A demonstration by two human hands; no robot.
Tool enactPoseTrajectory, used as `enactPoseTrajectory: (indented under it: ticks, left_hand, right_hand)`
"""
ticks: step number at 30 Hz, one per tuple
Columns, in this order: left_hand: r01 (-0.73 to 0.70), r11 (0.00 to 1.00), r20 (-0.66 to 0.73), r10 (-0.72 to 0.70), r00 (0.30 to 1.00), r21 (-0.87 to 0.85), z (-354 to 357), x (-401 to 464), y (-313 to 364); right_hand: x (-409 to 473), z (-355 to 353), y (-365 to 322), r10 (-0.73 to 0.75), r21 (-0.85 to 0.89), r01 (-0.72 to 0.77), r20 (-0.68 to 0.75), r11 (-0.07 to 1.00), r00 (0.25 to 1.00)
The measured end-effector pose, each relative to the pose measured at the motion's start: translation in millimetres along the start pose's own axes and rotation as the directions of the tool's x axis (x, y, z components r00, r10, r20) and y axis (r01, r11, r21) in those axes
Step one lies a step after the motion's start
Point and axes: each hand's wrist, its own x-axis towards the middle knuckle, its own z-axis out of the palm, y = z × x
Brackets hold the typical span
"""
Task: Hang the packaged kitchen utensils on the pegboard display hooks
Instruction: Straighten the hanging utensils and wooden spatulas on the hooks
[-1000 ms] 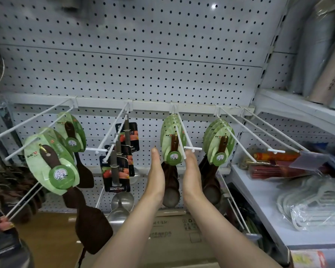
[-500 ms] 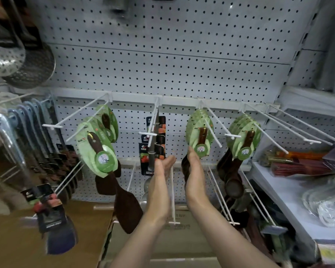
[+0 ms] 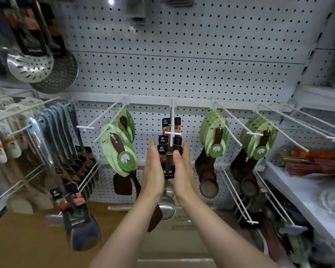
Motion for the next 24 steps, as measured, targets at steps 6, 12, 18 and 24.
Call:
enactPoseTrajectory:
  ticks: [6,12,18,24]
  left_hand:
    - [0.036,0.995,0.054,-0.031,0.998,-0.089,0,9,1]
    - [0.039,0.998,0.057,-0.036,0.998,-0.058,-1,15,2]
    - [0.075,0.997,0.071,-0.073,0.995,-0.031,4,24,9]
    - [0.104,0.994,0.072,-0.106,0.992,0.027,11,48,5]
  right_hand:
    - [2,5,1,0.002,0.019,-0.002,-0.012,1.0,1.0]
    - [10,2,1,-0.009,0.056,0.009,0.004,0.998,1.0]
    - [27,1,3,-0.012,0.044,0.012,-0.01,0.999,1.0]
    - [49,2,7,0.019,0.084,-0.019,0.001,0.996,1.0]
